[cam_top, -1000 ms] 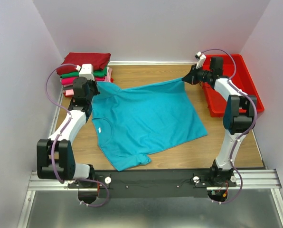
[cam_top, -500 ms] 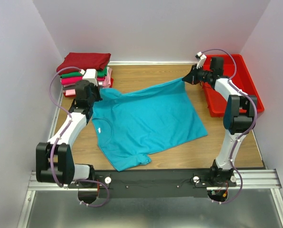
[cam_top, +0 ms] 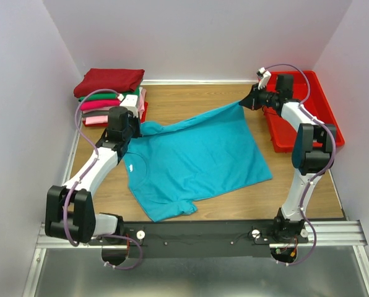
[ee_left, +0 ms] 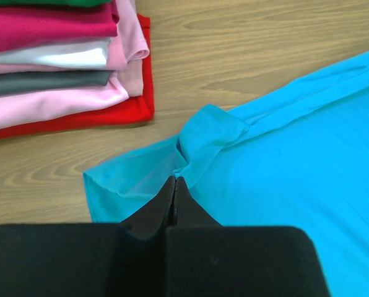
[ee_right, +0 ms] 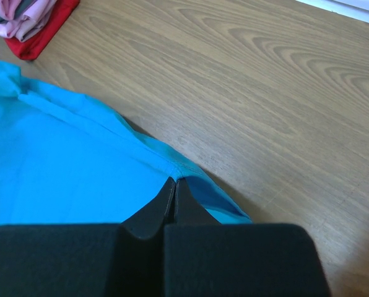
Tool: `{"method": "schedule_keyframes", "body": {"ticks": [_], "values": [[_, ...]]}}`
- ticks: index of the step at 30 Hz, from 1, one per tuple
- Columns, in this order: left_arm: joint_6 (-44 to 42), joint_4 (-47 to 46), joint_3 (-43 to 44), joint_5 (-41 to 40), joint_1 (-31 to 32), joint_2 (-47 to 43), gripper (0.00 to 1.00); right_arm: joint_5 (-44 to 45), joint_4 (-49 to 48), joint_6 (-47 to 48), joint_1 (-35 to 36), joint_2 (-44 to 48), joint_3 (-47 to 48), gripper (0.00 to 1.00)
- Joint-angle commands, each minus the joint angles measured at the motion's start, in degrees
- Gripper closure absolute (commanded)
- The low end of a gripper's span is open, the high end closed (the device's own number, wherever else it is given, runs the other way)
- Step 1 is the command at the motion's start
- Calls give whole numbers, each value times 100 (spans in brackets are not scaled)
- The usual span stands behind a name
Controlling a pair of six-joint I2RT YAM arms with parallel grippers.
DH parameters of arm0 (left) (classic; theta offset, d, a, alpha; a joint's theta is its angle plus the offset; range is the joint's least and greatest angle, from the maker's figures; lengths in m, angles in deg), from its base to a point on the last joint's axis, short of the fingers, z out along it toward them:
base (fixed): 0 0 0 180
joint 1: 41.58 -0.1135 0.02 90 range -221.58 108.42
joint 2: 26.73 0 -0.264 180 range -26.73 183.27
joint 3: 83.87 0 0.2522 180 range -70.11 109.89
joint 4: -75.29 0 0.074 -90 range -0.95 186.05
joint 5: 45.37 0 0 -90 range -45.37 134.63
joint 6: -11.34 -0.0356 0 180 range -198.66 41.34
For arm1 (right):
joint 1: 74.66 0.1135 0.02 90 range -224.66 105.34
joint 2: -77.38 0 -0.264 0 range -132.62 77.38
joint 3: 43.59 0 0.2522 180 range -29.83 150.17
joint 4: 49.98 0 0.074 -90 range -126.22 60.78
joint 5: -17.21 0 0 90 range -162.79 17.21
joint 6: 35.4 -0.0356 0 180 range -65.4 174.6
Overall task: Fold and stack the t-shirts
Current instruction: Fold the tshirt
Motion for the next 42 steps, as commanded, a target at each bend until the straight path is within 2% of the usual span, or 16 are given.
{"method": "schedule_keyframes", "body": {"ticks": [1,16,25,32,42], "values": [[110,197,5,-58,100,-395,100,-75,-67,21,-63,36,-135,100],[356,796,-57,364,180,-835,100,40,-67,-14,-99,-17,-179,100],[497,884,-206,197,197,-1099,100,-13,-58,91,-134,141,-451,100],[558,901,-276,416,197,-1125,100,224,-40,285,-186,282,-846,100],[620,1016,-373,619,197,-1275,100,488,39,276,-195,177,-794,100]]}}
